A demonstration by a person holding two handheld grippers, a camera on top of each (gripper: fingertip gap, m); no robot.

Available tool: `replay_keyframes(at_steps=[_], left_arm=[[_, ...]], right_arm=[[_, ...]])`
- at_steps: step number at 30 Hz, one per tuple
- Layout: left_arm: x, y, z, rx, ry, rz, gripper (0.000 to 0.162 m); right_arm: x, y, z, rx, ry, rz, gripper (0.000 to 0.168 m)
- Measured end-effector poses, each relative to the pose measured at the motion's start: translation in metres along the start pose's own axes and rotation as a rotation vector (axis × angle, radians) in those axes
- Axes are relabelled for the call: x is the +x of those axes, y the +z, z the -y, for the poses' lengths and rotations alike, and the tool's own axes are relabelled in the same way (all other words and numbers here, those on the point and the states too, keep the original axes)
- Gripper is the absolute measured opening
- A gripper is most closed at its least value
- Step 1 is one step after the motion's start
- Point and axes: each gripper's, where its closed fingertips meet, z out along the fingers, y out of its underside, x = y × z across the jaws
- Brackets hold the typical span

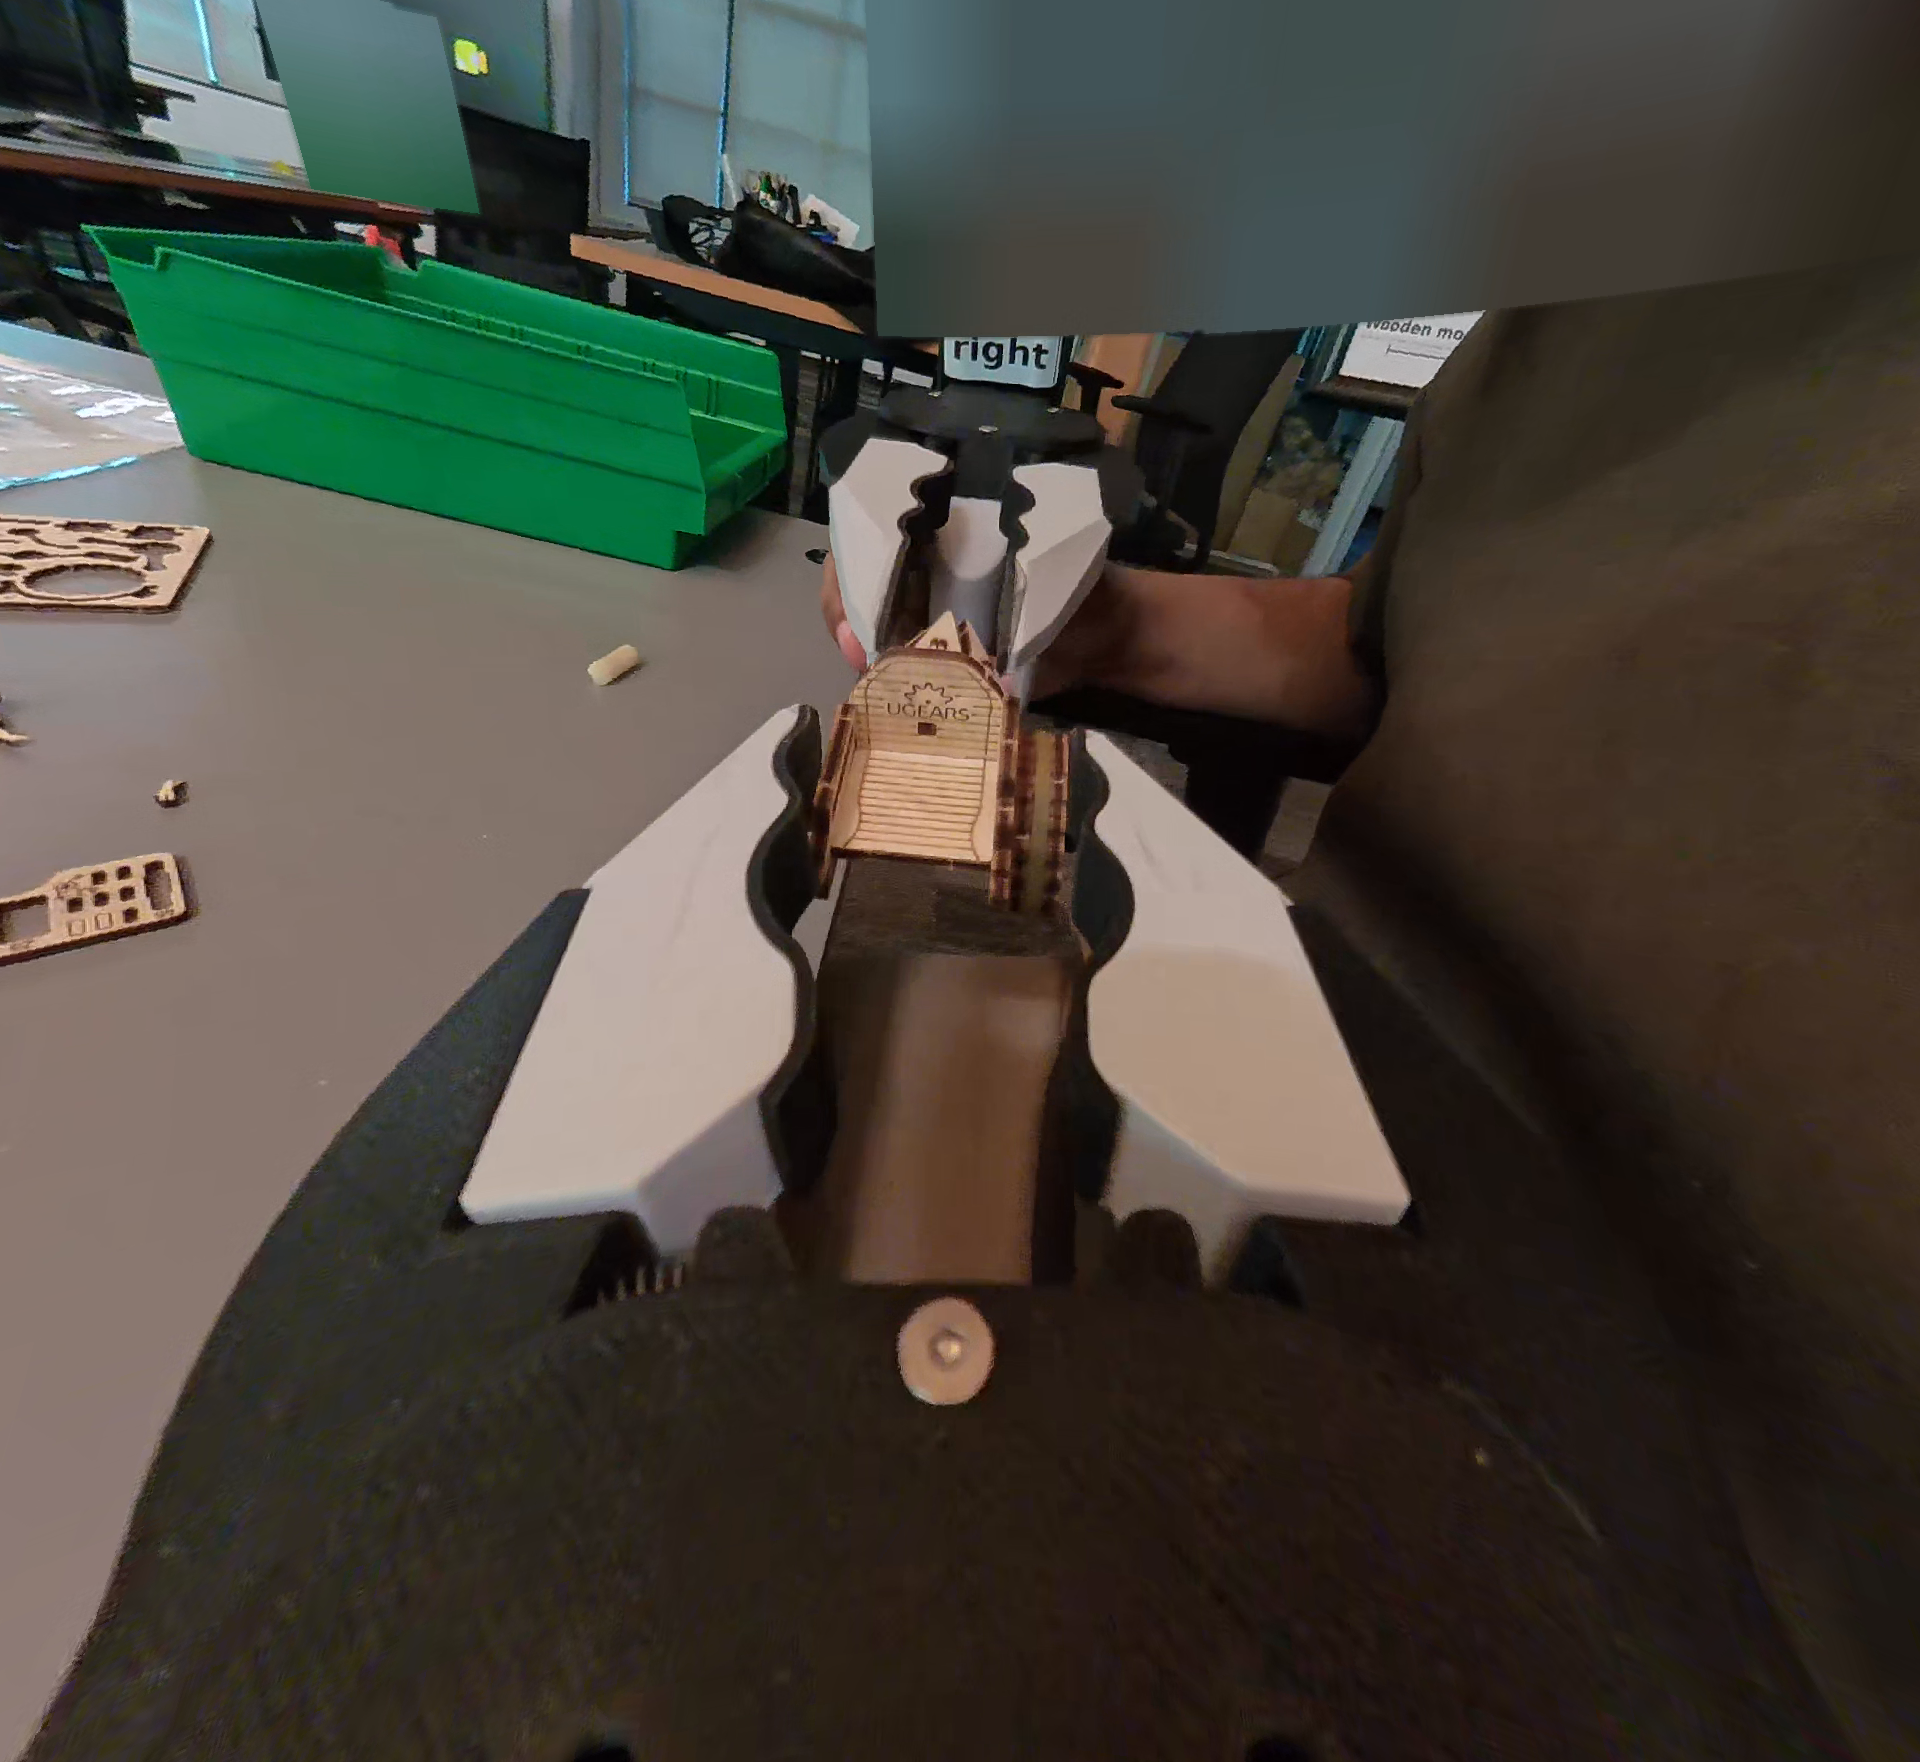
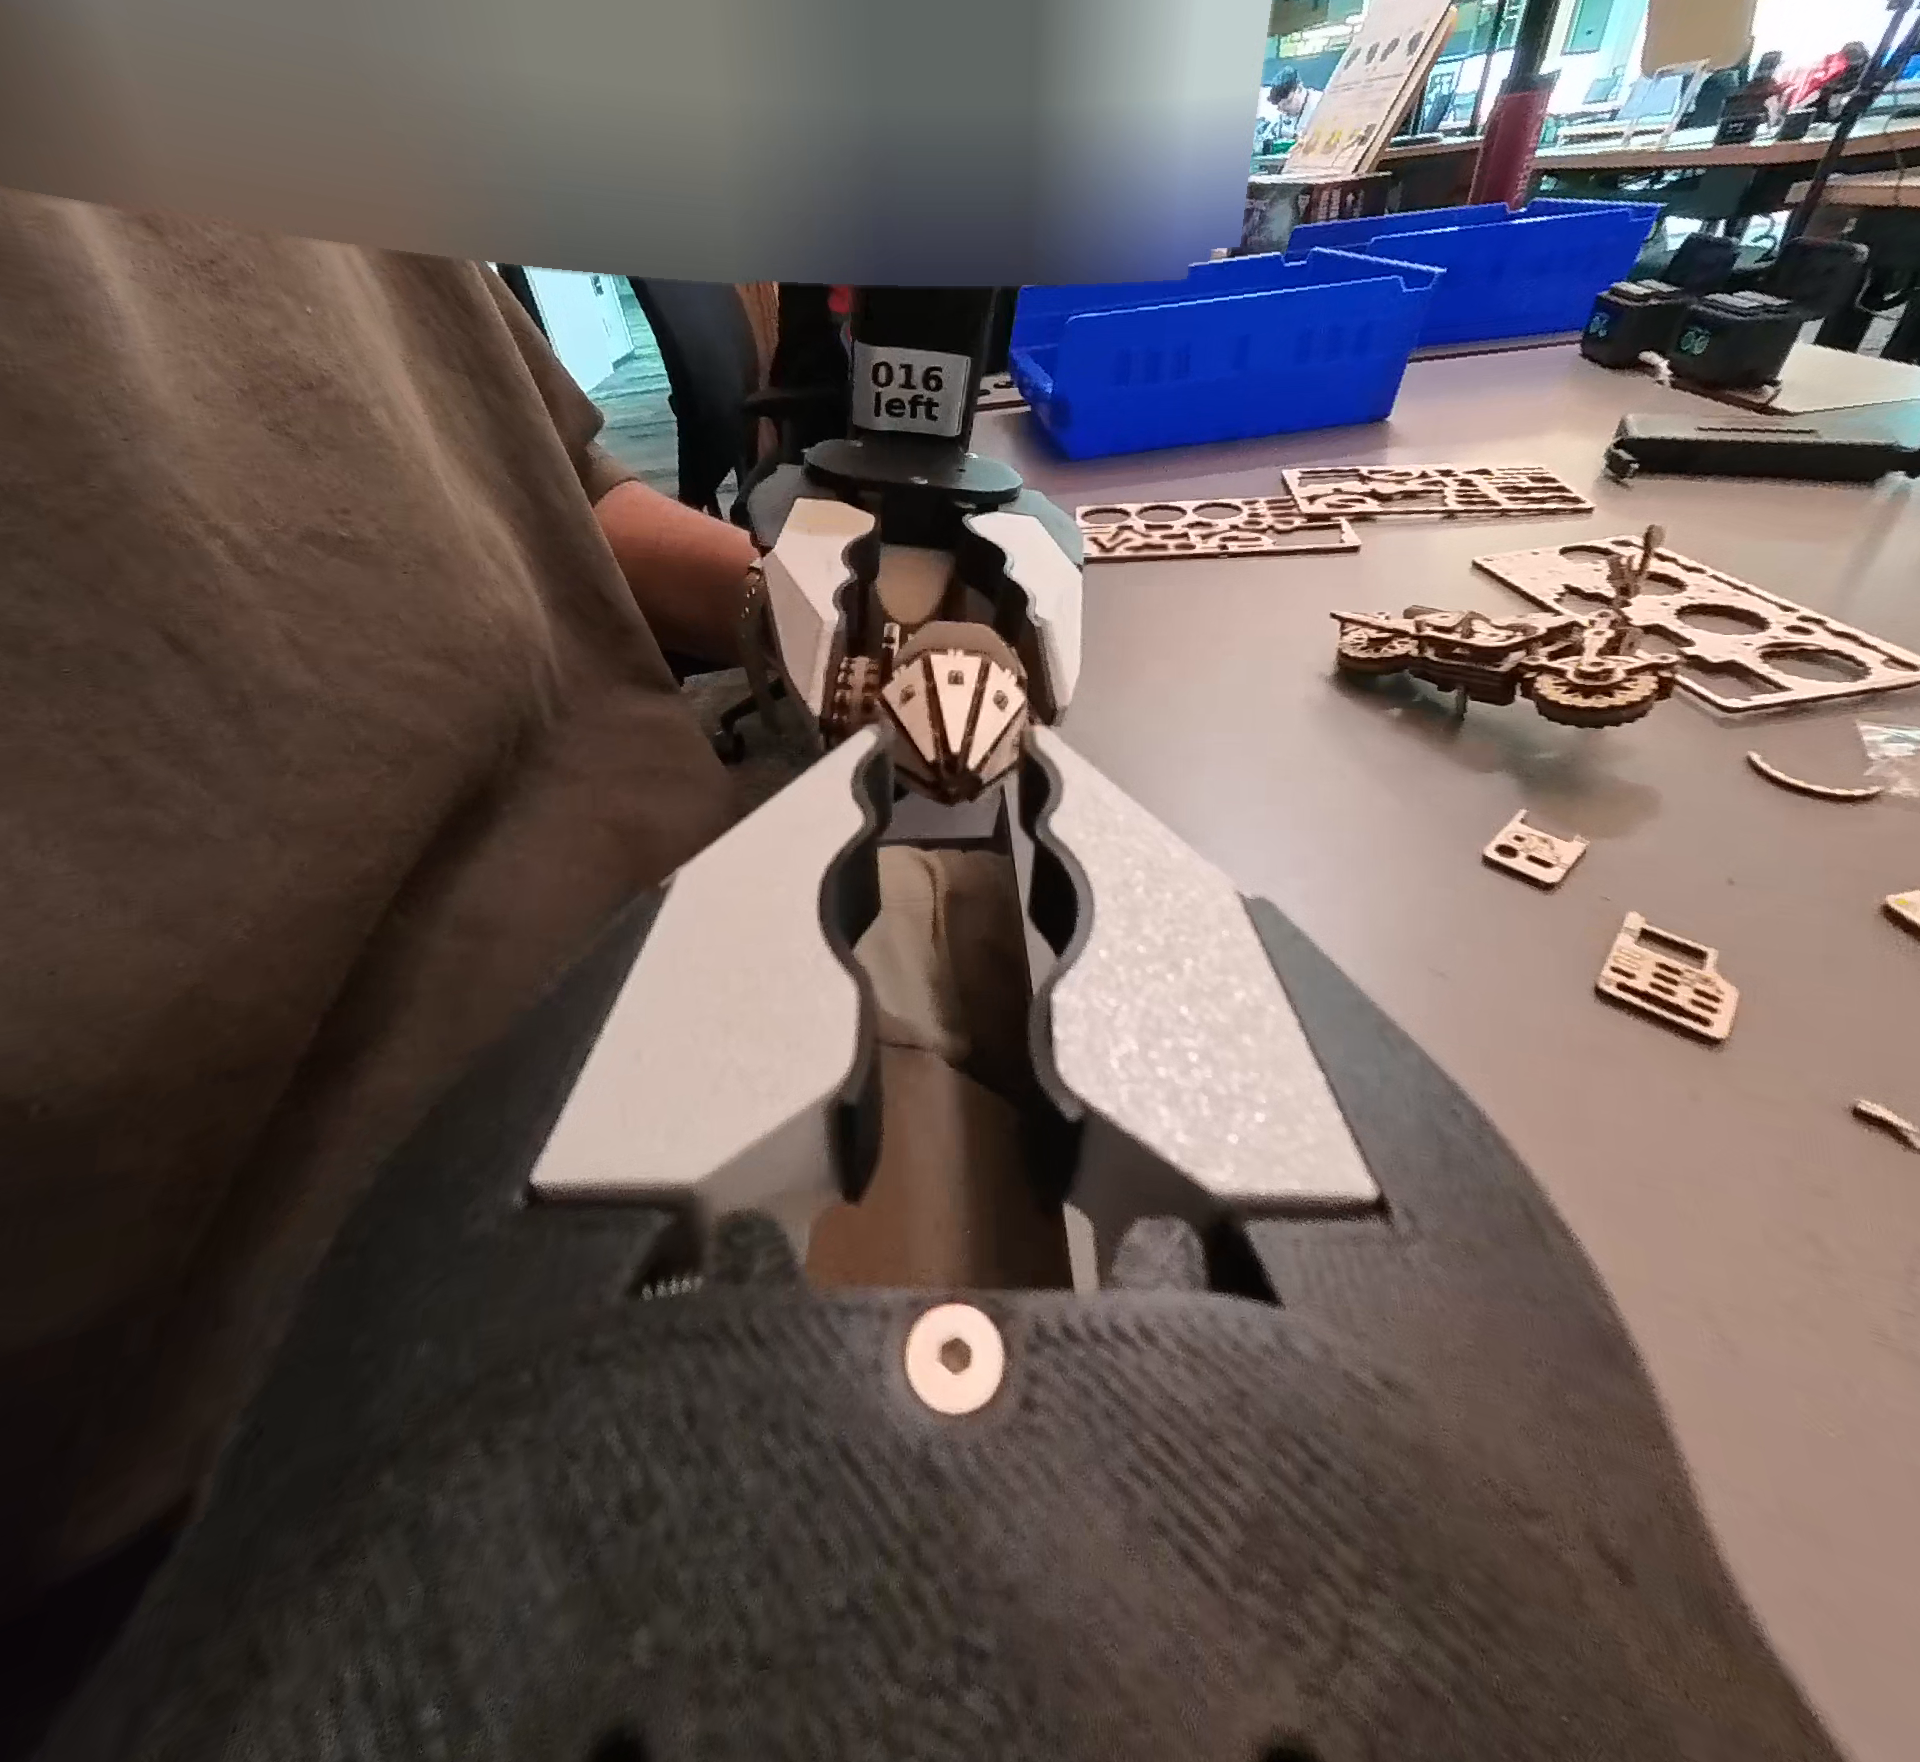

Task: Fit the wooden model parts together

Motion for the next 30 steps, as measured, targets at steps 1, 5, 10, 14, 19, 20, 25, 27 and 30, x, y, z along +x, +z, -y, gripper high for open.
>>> replay_keyframes(at_steps=[1, 5, 10, 14, 19, 20, 25, 27, 30], left_arm=[[0.0, 0.0, 0.0, 0.0, 0.005, 0.003, 0.044], [-0.001, 0.0, 0.0, -0.001, 0.024, 0.014, 0.044], [-0.001, -0.001, 0.0, 0.0, 0.033, 0.02, 0.044], [-0.002, 0.0, 0.0, -0.003, 0.031, 0.022, 0.044], [0.0, 0.001, -0.003, -0.019, -0.006, -0.006, 0.045], [0.003, 0.001, -0.005, -0.026, -0.026, -0.028, 0.044], [0.011, 0.002, -0.007, -0.038, -0.135, -0.119, 0.043], [0.014, 0.001, -0.007, -0.039, -0.171, -0.147, 0.043], [0.016, 0.001, -0.004, -0.027, -0.215, -0.174, 0.043]], right_arm=[[0.0, 0.0, 0.0, 0.001, 0.006, 0.002, 0.021], [0.001, 0.0, -0.001, -0.003, 0.021, 0.006, 0.015], [0.002, 0.0, -0.001, -0.003, 0.033, 0.005, 0.015], [0.002, 0.0, -0.001, 0.002, 0.024, 0.001, 0.015], [0.0, 0.0, -0.002, -0.008, -0.028, -0.003, 0.023], [-0.002, 0.0, -0.003, -0.014, -0.034, 0.009, 0.026], [-0.015, 0.004, -0.004, -0.021, -0.095, 0.06, 0.037], [-0.018, 0.006, -0.007, -0.04, -0.129, 0.063, 0.039], [-0.021, 0.01, -0.012, -0.067, -0.174, 0.059, 0.04]])
